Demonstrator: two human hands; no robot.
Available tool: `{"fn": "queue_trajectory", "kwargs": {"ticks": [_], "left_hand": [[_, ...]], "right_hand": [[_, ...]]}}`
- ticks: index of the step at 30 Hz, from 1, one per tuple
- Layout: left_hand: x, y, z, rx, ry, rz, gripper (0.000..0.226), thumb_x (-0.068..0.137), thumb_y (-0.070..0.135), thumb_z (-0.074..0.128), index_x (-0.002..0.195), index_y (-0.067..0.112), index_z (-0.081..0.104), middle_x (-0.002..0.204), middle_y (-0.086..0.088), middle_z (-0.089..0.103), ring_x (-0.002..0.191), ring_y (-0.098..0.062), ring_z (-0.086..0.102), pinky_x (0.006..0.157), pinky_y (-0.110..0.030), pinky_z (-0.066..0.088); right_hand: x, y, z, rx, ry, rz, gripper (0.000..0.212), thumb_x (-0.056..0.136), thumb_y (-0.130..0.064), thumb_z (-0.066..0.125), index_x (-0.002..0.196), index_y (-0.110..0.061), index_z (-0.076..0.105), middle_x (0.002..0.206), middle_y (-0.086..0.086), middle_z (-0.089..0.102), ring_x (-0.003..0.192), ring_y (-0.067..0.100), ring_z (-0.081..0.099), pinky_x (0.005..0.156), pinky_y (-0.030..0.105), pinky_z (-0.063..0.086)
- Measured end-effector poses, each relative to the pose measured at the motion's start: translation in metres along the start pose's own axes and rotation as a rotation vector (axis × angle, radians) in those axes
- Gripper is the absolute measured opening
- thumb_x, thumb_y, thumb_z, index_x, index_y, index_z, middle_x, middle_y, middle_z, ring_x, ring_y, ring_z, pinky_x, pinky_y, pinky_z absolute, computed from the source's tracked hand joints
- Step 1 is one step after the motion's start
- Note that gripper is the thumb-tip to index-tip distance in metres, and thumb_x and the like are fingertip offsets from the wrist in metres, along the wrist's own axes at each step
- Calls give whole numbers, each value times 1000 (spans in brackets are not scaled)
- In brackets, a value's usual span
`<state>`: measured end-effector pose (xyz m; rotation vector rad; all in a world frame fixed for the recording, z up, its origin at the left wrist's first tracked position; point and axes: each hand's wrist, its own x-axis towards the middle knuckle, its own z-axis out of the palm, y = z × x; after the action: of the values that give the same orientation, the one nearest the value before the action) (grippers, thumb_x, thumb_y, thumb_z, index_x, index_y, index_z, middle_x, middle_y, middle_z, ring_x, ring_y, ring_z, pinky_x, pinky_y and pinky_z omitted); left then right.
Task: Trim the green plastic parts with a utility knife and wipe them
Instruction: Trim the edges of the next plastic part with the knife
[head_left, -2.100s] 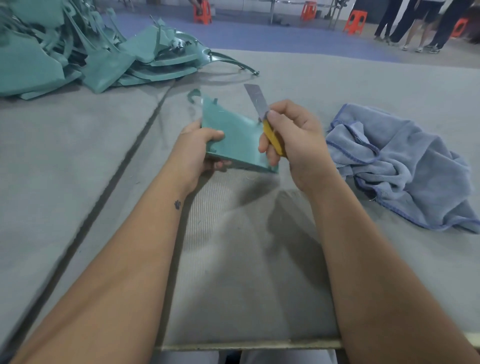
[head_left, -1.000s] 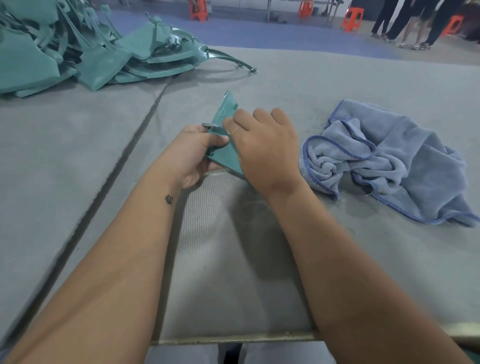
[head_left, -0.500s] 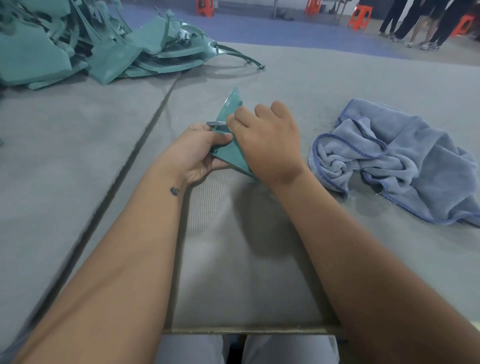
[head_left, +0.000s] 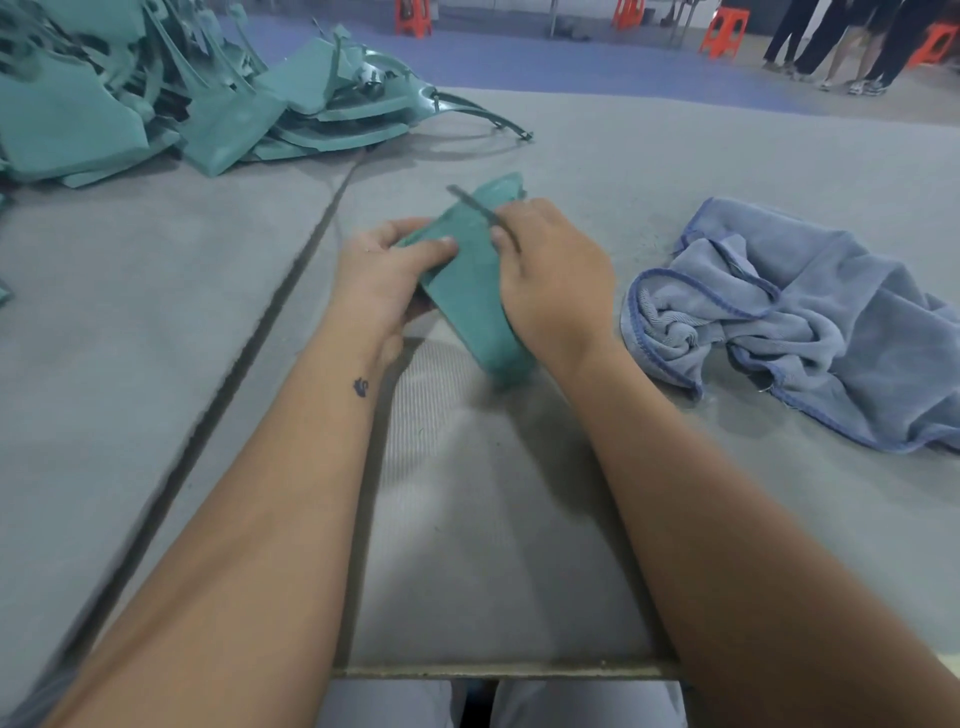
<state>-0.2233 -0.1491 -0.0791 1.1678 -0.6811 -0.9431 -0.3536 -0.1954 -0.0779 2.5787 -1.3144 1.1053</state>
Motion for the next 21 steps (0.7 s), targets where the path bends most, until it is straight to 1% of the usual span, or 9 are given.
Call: {"fn": "queue_trajectory", "kwargs": {"ticks": [2, 4, 6, 8, 10, 12, 14, 16, 21], "left_hand": [[3, 3, -5, -41, 154, 66, 14, 82, 2, 70, 86, 15, 67, 77, -2, 73, 65, -15, 69, 61, -27, 57], [4, 5, -10, -112, 191, 62, 9, 82, 6, 72, 86, 14, 69, 84, -5, 75, 73, -19, 72, 66, -32, 60], [3, 7, -10, -163, 112, -6, 6, 86, 9, 69, 92, 10, 69, 91, -9, 75, 78, -22, 73, 68, -34, 60], [2, 6, -8, -120, 14, -72, 6, 90, 10, 64, 93, 9, 69, 88, -8, 75, 77, -23, 73, 72, -37, 60], [-1, 6, -4, -82, -30, -76, 9, 91, 8, 62, 89, 12, 69, 83, -5, 75, 75, -21, 72, 77, -41, 58], [-2, 6, -2, -75, -34, -48, 11, 92, 7, 61, 87, 14, 68, 80, -3, 75, 73, -19, 71, 75, -38, 58], [-3, 7, -2, -59, -28, -18, 10, 92, 6, 61, 89, 14, 66, 78, -1, 75, 70, -17, 72, 65, -32, 60], [-4, 8, 0, -37, -20, 11, 10, 92, 5, 61, 89, 13, 66, 75, 2, 74, 67, -15, 71, 59, -28, 58], [-5, 9, 2, 2, -19, 57, 13, 92, 4, 61, 86, 14, 66, 73, 4, 74, 67, -13, 71, 64, -29, 59]], "right_hand": [[-1, 2, 1, 208, 91, 136, 20, 98, -25, 44, 102, -16, 61, 89, -2, 61, 81, 24, 55, 68, 37, 40], [3, 3, -1, 489, 152, 320, 18, 97, -26, 46, 88, -20, 60, 67, -7, 54, 66, 16, 49, 62, 33, 37], [10, 4, -4, 692, 160, 472, 20, 96, -25, 48, 79, -22, 59, 60, -7, 53, 56, 11, 46, 59, 30, 38], [17, 6, -8, 793, 138, 579, 19, 95, -24, 49, 78, -23, 57, 57, -6, 54, 49, 9, 45, 56, 30, 39], [22, 9, -10, 908, 115, 670, 15, 96, -21, 50, 82, -23, 56, 55, -6, 52, 45, 8, 44, 51, 27, 37], [26, 12, -12, 1008, 116, 740, 14, 96, -18, 51, 83, -20, 54, 52, -6, 48, 43, 8, 40, 43, 21, 32], [30, 15, -15, 1056, 116, 785, 18, 96, -15, 51, 79, -15, 52, 50, -4, 44, 41, 9, 33, 38, 19, 27], [34, 16, -17, 1064, 87, 802, 21, 95, -12, 52, 74, -14, 49, 50, 0, 39, 41, 12, 26, 39, 18, 21], [42, 5, -21, 916, -32, 792, 25, 86, -9, 62, 73, -12, 41, 69, 11, 30, 55, 18, 15, 51, 28, 12]]}}
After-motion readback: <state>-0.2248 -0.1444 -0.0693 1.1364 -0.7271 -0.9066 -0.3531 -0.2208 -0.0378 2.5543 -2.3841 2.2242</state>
